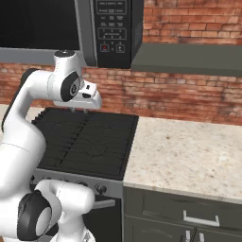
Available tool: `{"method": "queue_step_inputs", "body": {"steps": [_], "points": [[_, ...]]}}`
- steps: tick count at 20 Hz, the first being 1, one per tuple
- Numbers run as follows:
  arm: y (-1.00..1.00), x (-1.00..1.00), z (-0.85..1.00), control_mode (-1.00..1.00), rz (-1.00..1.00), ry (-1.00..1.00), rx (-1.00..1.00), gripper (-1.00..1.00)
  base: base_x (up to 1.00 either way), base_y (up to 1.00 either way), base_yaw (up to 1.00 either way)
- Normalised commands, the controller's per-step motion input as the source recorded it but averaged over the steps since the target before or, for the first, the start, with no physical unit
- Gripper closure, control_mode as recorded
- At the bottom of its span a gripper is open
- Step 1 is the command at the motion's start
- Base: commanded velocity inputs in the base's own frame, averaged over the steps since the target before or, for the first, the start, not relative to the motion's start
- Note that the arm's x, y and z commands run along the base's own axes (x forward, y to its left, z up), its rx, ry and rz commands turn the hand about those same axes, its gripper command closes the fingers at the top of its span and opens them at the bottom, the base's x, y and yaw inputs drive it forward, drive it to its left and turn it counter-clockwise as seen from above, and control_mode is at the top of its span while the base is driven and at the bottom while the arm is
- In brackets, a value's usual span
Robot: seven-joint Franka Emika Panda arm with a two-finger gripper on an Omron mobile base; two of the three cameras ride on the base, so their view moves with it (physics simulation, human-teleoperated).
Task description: Take the pizza cutter from the drawer on the right and place it on the dining counter for cutting.
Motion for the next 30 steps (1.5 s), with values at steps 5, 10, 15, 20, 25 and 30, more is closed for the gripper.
{"method": "queue_step_inputs", "body": {"steps": [5, 10, 15, 20, 25, 30], "points": [[-0.20, -0.13, 0.00, -1.00, -0.05, 0.00, 0.00, -1.00, 0.00, 0.00, 0.00], [-0.90, -0.18, -0.12, -1.00, -0.13, 0.00, 0.06, -1.00, 0.00, 0.00, 0.00], [-0.94, -0.13, -0.14, -1.00, -0.21, 0.00, 0.09, -1.00, 0.00, 0.00, 0.00], [-0.81, -0.46, -0.32, -1.00, -0.29, 0.00, 0.12, -1.00, 0.00, 0.00, 0.00], [-0.84, -0.76, -0.25, -1.00, -0.33, 0.00, 0.16, -1.00, 0.00, 0.00, 0.00], [-0.87, -0.73, -0.25, -1.00, -0.30, 0.00, 0.16, -1.00, 0.00, 0.00, 0.00]]}}
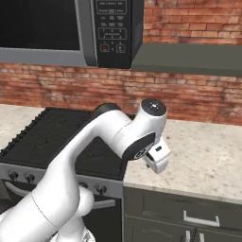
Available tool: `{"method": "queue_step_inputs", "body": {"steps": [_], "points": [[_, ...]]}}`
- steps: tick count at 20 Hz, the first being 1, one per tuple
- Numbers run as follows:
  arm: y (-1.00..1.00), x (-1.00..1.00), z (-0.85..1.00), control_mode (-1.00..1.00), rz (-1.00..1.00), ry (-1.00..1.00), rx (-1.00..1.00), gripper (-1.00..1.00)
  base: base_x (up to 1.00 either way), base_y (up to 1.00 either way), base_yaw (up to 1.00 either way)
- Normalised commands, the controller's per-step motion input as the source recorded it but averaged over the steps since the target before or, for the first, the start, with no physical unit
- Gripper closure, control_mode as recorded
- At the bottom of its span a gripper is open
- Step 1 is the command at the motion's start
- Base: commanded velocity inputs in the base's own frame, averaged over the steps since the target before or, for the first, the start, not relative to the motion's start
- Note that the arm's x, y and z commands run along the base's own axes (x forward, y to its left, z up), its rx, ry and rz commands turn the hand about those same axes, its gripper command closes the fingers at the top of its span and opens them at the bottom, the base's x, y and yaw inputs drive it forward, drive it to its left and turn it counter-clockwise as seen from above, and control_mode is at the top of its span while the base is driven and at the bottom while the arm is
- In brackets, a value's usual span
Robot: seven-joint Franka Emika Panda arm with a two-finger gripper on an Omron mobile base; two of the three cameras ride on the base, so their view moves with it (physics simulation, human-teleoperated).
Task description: Take the pizza cutter from the drawer on the right and place it on the dining counter for cutting.
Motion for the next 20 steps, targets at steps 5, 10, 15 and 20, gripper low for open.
{"method": "queue_step_inputs", "body": {"steps": [5, 10, 15, 20], "points": [[-0.75, -0.47, -0.49, -1.00, -0.28, -0.02, 0.11, -1.00, 0.00, 0.00, 0.00], [-0.64, -0.42, -0.56, -1.00, -0.26, -0.05, 0.12, -1.00, 0.00, 0.00, 0.00], [-0.60, -0.05, -0.68, -1.00, -0.19, -0.12, 0.21, -1.00, 0.00, 0.00, 0.00], [-0.54, 0.06, -0.73, -1.00, -0.08, -0.06, 0.23, -1.00, 0.00, 0.00, 0.00]]}}
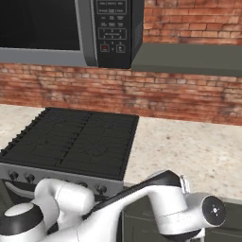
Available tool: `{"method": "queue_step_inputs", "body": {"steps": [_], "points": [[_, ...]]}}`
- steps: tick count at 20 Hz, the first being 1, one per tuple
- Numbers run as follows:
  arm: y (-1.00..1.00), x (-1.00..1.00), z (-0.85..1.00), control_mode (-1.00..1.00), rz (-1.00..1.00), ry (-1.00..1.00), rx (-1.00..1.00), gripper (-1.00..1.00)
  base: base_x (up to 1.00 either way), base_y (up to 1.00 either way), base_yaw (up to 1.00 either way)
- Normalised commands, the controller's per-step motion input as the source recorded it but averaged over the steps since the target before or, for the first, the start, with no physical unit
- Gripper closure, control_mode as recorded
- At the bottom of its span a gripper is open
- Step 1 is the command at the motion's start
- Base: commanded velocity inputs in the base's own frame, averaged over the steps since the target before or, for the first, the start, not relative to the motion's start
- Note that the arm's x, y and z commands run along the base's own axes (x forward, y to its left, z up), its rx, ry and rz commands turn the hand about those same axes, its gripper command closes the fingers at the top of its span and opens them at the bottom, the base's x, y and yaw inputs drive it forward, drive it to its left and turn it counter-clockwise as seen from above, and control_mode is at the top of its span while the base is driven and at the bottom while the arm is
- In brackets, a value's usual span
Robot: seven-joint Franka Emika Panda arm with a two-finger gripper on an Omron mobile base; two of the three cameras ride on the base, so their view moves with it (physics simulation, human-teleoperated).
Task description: Take the pizza cutter from the drawer on the right and place it on the dining counter for cutting.
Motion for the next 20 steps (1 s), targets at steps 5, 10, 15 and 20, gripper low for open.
{"method": "queue_step_inputs", "body": {"steps": [5, 10, 15, 20], "points": [[-0.41, 0.00, -0.78, -1.00, -0.10, -0.05, 0.22, -1.00, 0.00, 0.00, 0.00], [-0.29, 0.13, -0.43, -1.00, -0.12, -0.09, 0.23, -1.00, 0.00, 0.00, 0.00], [-0.35, 0.29, -0.26, -1.00, -0.07, -0.15, 0.20, -1.00, 0.00, 0.00, 0.00], [-0.12, 0.21, -0.47, -1.00, -0.04, -0.15, 0.12, -1.00, 0.00, 0.00, 0.00]]}}
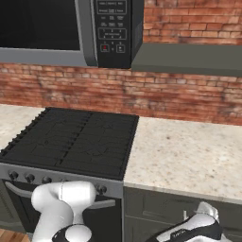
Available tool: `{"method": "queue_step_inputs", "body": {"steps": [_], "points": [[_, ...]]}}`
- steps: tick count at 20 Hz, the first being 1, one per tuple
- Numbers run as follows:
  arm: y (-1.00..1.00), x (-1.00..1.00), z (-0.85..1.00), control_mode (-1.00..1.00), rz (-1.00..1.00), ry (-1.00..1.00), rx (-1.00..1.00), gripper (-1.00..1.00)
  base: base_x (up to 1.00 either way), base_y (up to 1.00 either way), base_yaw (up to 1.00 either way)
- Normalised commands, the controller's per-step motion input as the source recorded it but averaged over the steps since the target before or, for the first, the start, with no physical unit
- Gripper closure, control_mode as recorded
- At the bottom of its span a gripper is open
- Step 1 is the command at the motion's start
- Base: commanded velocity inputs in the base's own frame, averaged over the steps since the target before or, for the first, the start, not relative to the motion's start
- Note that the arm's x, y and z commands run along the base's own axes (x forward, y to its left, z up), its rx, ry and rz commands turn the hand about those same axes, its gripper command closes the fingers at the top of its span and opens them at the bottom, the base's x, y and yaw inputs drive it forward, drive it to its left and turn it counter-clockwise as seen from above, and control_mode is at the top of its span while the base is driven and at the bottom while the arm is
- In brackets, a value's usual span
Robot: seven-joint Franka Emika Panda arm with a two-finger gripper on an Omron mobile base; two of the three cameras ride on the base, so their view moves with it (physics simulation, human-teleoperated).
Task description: Take the pizza cutter from the drawer on the right and place it on the dining counter for cutting.
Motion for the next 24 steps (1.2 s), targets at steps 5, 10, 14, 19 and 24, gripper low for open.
{"method": "queue_step_inputs", "body": {"steps": [5, 10, 14, 19, 24], "points": [[-0.14, 0.14, -0.57, -1.00, -0.02, -0.16, 0.09, -1.00, 0.00, 0.00, 0.00], [-0.09, 0.19, -0.33, -1.00, -0.01, -0.19, 0.05, -1.00, 0.00, 0.00, 0.00], [-0.12, 0.36, -0.23, -1.00, 0.00, -0.13, 0.01, -1.00, 0.00, 0.00, 0.00], [-0.03, 0.43, -0.21, -1.00, -0.01, -0.07, 0.00, -1.00, 0.00, 0.00, 0.00], [-0.06, 0.08, -0.15, -1.00, -0.11, -0.09, -0.02, -1.00, 0.00, 0.00, 0.00]]}}
